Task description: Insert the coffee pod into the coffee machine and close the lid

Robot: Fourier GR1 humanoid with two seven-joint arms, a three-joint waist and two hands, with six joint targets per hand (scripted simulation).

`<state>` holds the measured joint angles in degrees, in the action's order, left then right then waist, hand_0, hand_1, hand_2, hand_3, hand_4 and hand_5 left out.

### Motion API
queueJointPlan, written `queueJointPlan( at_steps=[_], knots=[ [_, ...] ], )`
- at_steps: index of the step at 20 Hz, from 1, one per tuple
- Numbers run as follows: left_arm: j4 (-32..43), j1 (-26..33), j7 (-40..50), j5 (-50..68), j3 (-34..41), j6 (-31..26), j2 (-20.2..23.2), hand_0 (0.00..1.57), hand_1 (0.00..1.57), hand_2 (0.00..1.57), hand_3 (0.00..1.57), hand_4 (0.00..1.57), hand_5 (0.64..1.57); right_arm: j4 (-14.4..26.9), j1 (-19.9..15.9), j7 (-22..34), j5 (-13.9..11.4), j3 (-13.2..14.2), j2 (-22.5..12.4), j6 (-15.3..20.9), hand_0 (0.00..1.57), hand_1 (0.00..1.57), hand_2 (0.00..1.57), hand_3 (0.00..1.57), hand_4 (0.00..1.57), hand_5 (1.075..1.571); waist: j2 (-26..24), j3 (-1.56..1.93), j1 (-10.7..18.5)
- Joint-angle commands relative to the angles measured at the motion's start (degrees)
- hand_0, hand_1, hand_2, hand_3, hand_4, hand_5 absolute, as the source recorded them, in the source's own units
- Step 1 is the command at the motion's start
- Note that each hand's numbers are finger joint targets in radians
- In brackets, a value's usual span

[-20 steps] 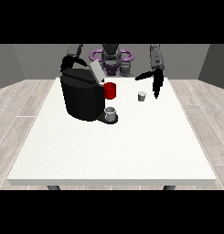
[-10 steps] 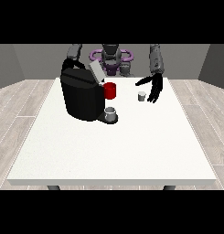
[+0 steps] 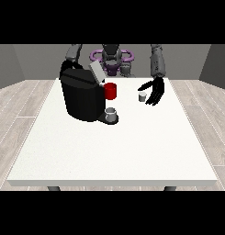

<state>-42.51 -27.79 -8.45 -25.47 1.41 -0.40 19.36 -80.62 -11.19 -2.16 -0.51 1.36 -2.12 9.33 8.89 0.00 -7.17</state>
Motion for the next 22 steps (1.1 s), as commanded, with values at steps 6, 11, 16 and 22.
queueJointPlan(
  at_steps=[6, 11, 16, 22],
  knots=[
    [4.56, -2.70, -1.90, -6.24, -0.85, 9.26, -3.61, 0.72, 0.72, 0.86, 0.65, 0.23, 1.571, 1.08, 0.65, -0.09, -1.72, -1.64, 1.09, 0.77, 0.00, 0.00, 0.00, 0.00, 0.52, 1.571, -0.77, -0.02, -0.48],
    [4.63, -4.18, 1.37, -9.08, -1.94, 8.93, -3.26, 0.84, 0.84, 0.97, 0.75, 0.38, 1.571, 2.64, -1.17, 3.22, 1.32, 2.05, -0.48, 0.14, 0.00, 0.00, 0.00, 0.00, 0.51, 1.571, -3.35, -0.01, 0.40],
    [8.75, -3.42, -2.29, -12.33, -2.41, 11.67, -1.10, 0.90, 0.90, 1.01, 0.78, 0.31, 1.571, 0.73, -0.22, 0.47, 1.93, 1.26, -0.96, -1.81, 0.00, 0.00, 0.00, 0.00, 0.51, 1.571, -0.85, -0.02, -1.55],
    [8.74, -5.36, -8.20, -12.26, -1.02, 9.44, 1.00, 1.27, 1.27, 1.40, 1.36, 0.51, 1.571, 4.19, 0.21, -4.55, 2.75, 2.85, -0.45, -1.53, 0.00, 0.00, 0.00, 0.00, 0.43, 1.571, 0.05, -0.02, -0.24]
  ],
)
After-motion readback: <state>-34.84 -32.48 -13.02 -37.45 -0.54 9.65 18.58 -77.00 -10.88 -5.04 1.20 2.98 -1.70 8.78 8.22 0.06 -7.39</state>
